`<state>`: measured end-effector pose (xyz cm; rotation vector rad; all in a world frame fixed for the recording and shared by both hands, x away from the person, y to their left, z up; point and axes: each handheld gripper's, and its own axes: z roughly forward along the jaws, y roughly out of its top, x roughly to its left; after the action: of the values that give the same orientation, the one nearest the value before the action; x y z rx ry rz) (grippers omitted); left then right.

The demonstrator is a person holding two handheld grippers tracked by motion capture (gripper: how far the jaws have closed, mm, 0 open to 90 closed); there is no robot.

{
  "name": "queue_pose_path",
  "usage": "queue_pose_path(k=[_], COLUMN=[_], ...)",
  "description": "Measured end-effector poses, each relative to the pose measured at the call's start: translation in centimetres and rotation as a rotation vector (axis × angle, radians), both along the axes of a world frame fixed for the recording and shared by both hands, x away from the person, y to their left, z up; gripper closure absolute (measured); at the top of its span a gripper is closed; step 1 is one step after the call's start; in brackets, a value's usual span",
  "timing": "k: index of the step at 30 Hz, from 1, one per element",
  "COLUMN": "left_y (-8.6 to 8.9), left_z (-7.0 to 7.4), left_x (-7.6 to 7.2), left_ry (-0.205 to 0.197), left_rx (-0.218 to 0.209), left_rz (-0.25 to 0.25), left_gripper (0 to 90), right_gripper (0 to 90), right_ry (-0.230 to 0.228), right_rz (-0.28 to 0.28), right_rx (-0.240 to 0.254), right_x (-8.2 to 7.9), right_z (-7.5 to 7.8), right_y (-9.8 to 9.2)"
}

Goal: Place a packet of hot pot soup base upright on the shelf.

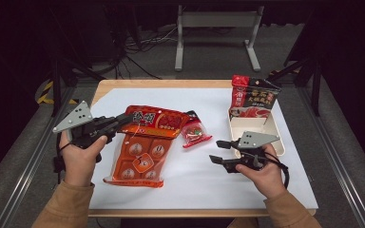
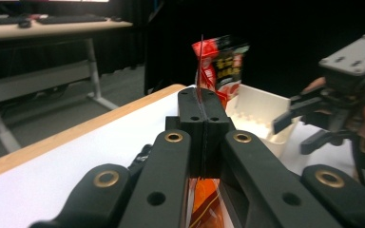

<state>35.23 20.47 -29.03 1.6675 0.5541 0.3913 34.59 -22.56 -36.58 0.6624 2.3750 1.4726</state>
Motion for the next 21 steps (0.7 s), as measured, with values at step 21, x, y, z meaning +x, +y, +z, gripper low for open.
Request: queue_pose_path(k=[21], left_y=[-1.0], left_z=[0.9], left_x=[-2.8], left_ry=[-0.067], left_rx=[0.004], left_rz=[-0.066], left_gripper=[90.0], right_gripper=[28.4], right_ry=[0.002], right_rz=[0.074], right_rx=[0.056], right_x=[1.5], right_z=[-0.2], right_y=[3.6])
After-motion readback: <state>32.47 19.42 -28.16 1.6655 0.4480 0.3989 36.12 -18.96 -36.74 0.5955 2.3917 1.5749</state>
